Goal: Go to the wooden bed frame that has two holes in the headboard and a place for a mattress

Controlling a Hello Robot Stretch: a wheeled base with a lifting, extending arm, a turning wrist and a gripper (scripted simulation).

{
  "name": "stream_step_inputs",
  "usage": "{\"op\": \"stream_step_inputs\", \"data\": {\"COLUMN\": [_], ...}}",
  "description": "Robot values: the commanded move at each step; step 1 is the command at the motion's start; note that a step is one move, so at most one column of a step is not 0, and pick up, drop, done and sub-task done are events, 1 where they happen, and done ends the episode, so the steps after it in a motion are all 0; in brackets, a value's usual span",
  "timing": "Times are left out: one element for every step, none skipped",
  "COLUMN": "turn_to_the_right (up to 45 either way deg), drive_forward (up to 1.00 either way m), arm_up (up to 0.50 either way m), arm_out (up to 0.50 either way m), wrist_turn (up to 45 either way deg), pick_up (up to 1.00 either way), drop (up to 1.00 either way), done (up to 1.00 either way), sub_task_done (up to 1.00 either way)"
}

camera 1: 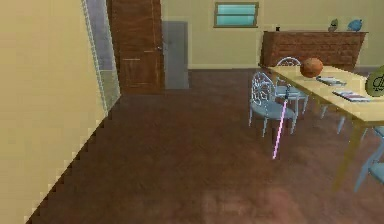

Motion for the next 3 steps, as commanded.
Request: {"op": "stream_step_inputs", "data": {"turn_to_the_right": [0.0,0.0,0.0], "drive_forward": [1.00,1.00,1.00], "arm_up": [0.00,0.00,0.00], "arm_out": [0.00,0.00,0.00], "wrist_turn": [0.0,0.0,0.0], "pick_up": [0.00,0.00,0.00], "drop": [0.00,0.00,0.00], "done": [0.00,0.00,0.00], "sub_task_done": [0.00,0.00,0.00]}}
